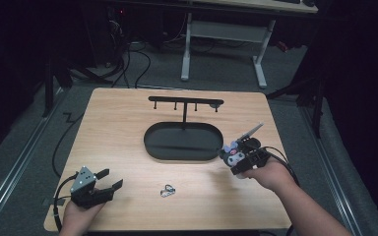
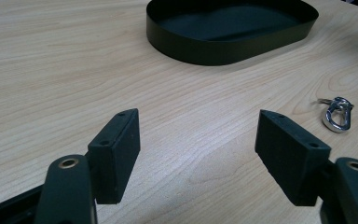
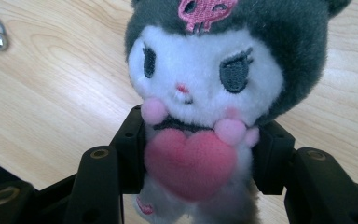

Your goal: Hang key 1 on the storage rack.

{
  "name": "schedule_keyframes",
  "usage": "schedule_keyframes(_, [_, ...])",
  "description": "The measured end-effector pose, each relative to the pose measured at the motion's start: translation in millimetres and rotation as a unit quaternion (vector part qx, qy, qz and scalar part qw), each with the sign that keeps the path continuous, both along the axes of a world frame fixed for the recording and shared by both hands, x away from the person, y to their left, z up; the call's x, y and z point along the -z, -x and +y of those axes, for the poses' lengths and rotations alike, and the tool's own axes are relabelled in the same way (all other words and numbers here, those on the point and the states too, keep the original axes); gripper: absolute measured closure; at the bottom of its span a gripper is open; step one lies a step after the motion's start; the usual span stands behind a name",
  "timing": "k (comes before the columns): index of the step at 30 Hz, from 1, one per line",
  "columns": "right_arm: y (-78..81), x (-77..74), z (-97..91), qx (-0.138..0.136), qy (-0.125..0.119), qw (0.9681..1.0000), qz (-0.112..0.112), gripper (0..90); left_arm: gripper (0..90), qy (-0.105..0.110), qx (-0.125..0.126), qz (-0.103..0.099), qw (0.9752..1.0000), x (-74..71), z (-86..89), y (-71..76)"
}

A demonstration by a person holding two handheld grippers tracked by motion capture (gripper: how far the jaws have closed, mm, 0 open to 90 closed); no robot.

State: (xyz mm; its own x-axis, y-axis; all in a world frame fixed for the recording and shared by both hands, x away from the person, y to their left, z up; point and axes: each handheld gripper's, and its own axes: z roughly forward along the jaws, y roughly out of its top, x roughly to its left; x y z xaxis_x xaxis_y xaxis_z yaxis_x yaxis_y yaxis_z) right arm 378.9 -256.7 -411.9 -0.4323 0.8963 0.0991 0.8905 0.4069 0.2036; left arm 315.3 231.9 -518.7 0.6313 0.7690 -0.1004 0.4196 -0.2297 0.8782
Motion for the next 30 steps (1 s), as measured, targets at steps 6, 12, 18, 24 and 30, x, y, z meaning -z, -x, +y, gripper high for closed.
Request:
schedule_keyframes(6, [-2.3,-5.3,4.5,-0.003,-0.002,1.0,-0.001,48.2,31.4,0.001,0.0,0.002,1.0,0.1,0.5,0.1])
schedule_keyframes(12, [-6.6,-17.4,7.2,-0.002,-0.017,0.9999,-0.001,48.1,31.4,0.001,-0.001,0.001,1.0,0.1,0.3,0.6])
schedule_keyframes(18, [-11.6,-29.4,8.7,-0.001,-0.02,0.9998,-0.01,48.1,31.3,0.002,-0.002,0.001,1.0,0.1,1.2,0.2])
schedule_keyframes(24, [-16.5,-40.2,12.5,-0.005,-0.017,0.9998,-0.01,48.1,31.3,0.001,-0.001,0.002,1.0,0.3,1.1,0.1])
schedule_keyframes(30, [-22.4,-50.9,15.3,-0.009,-0.018,0.9997,-0.012,48.0,31.3,0.003,-0.002,0.001,1.0,0.3,2.0,-0.3])
